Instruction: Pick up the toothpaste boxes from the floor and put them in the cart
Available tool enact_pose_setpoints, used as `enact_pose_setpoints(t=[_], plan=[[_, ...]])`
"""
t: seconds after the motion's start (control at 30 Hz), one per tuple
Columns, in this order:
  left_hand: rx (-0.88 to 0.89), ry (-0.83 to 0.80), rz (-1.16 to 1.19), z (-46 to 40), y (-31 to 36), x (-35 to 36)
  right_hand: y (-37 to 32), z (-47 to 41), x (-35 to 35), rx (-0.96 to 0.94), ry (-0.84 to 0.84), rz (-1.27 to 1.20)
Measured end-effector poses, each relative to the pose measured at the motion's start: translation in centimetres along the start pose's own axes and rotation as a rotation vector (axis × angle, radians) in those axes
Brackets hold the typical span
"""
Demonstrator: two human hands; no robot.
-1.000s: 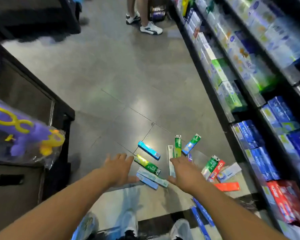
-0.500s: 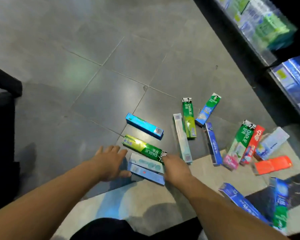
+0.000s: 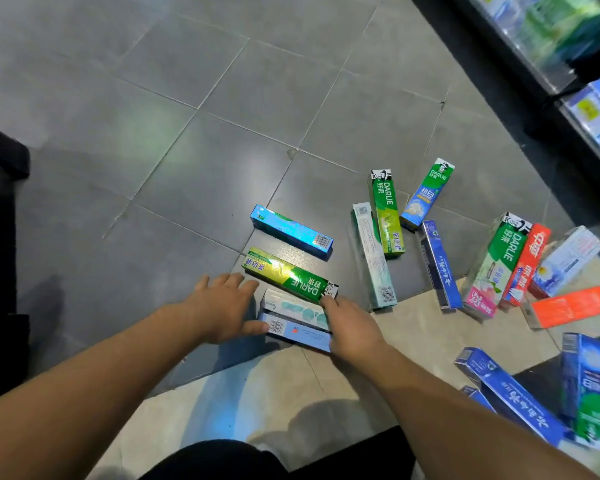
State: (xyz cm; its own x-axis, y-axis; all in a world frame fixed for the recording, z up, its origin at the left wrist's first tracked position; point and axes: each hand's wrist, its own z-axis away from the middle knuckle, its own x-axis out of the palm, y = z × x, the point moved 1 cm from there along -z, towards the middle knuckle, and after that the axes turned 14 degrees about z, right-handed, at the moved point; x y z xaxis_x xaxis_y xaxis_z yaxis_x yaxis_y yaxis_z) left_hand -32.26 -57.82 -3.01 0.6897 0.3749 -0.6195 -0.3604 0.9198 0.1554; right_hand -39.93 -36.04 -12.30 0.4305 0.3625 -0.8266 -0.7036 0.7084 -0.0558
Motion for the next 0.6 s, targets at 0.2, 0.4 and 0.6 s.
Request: enact_pose_setpoints(t=[0.2,0.4,0.6], plan=[[0.009,0.010,-0.003,0.6,0.3,0.3,1.0,0.9,1.3,0.004,-0.037,0.091],[0.022,-0.017,-0.051,1.1,0.1,0.4,1.7,0.9,-0.2,0.068,-0.102,0.022],[0.024,-0.045,-0.175,-0.3,1.0,1.1,7.0,2.8,-5.4,0.181,-0.300,-0.476]])
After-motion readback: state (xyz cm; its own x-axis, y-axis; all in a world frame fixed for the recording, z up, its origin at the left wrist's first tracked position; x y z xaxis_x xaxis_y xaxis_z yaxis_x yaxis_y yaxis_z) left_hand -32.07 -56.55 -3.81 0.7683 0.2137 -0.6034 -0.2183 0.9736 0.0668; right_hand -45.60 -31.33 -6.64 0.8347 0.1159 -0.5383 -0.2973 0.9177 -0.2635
